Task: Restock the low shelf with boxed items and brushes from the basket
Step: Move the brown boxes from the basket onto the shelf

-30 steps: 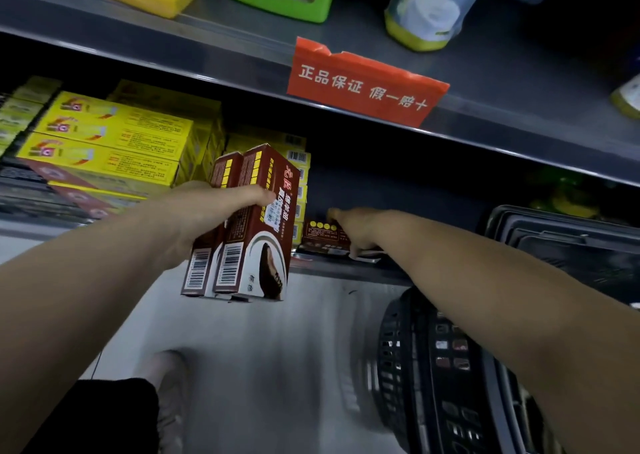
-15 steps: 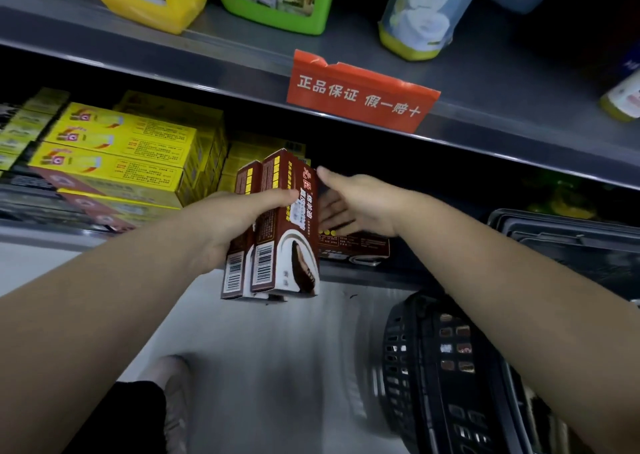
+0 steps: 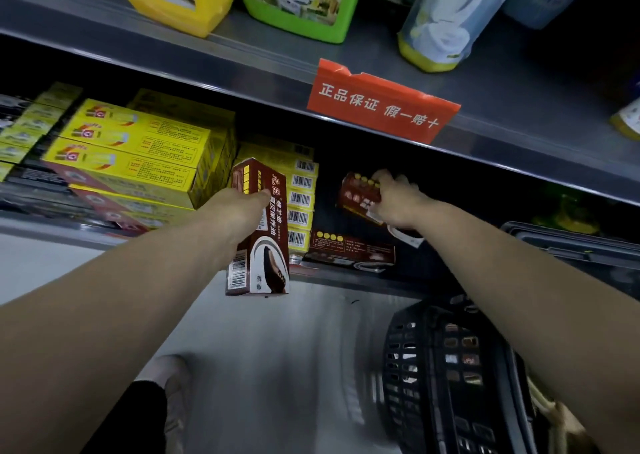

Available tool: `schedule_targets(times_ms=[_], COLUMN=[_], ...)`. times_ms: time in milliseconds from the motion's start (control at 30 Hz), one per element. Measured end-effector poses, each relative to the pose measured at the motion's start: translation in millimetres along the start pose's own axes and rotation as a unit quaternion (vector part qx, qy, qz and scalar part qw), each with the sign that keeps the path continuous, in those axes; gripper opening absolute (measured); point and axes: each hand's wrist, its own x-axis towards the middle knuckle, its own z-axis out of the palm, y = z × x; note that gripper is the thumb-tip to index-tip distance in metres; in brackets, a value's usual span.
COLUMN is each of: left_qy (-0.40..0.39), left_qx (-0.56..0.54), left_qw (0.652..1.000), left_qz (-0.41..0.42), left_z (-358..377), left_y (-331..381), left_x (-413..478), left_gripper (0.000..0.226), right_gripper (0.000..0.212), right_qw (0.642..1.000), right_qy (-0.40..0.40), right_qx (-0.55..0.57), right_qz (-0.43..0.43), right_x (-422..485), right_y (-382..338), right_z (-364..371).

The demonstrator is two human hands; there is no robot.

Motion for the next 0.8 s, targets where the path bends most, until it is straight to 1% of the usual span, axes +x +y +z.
schedule_targets(times_ms=[67, 133, 267, 300, 333, 367, 433, 467, 533, 600, 667, 700, 733, 767, 800], left_qy=[-0.002, -0.009, -0.014, -0.013, -0.014, -0.016, -0.024, -0.028, -0.032, -0.033, -0.031, -0.032, -0.036, -0.043, -0.052], left_qx=[-0.005, -0.008, -0.021, -0.021, -0.022, -0.025, -0.034, -0.033, -0.034, -0.045, -0.052, -0.053, -0.054, -0.056, -0.062], left_qw=[1.0, 1.0, 1.0, 1.0, 1.0, 1.0, 0.999, 0.999, 0.999, 0.998, 0.998, 0.998, 0.998, 0.997, 0.997], left_qz=[0.003, 0.004, 0.001, 0.002, 0.002, 0.001, 0.001, 0.003, 0.007, 0.008, 0.005, 0.004, 0.003, 0.004, 0.008], left_z=[-1.8, -1.8, 0.8, 1.1, 1.3, 1.3, 1.9, 2.4, 4.2, 5.3, 5.3, 5.1, 5.0, 5.0, 5.3], left_y=[0.6, 1.0, 3.1, 3.6, 4.2, 4.3, 4.5, 4.7, 4.7, 4.8, 4.3, 4.2, 4.1, 4.1, 4.0], left_x=[1.5, 1.9, 1.6, 1.6, 1.3, 1.1, 0.8, 0.2, 0.0, -0.6, -0.6, -1.0, -1.7, -2.0, -2.0], left_gripper=[0.025, 0.024, 0.023, 0.022, 0.022, 0.022, 0.021, 0.021, 0.018, 0.014, 0.012, 0.012, 0.012, 0.013, 0.014], right_gripper=[0.063, 0.065, 0.053, 0.053, 0.059, 0.071, 0.1, 0.107, 0.109, 0.108, 0.101, 0.09, 0.075, 0.06, 0.052], right_qw=[0.996, 0.991, 0.986, 0.985, 0.983, 0.98, 0.972, 0.968, 0.967, 0.97, 0.974, 0.979, 0.985, 0.984, 0.965], right_qy=[-0.042, -0.088, -0.135, -0.146, -0.157, -0.169, -0.183, -0.179, -0.163, -0.161, -0.149, -0.127, -0.106, -0.104, -0.129], right_qx=[-0.072, -0.1, -0.034, -0.02, -0.022, -0.043, -0.112, -0.14, -0.153, -0.14, -0.126, -0.103, -0.044, 0.058, 0.193], right_qz=[-0.014, -0.03, -0.086, -0.094, -0.097, -0.096, -0.098, -0.105, -0.121, -0.118, -0.118, -0.123, -0.13, -0.132, -0.122], right_x=[16.1, 25.6, 32.6, 33.5, 33.9, 32.9, 29.1, 27.2, 24.2, 21.5, 17.4, 14.8, 10.4, 3.8, -5.6], right_y=[2.0, -0.9, -9.4, -9.7, -8.3, -6.3, -2.2, -0.9, -1.0, -2.2, -5.5, -9.2, -14.5, -21.3, -30.1], right_z=[16.7, 34.6, 46.7, 45.9, 44.7, 43.3, 42.3, 43.4, 46.9, 46.4, 37.4, 31.2, 24.7, 18.9, 14.2])
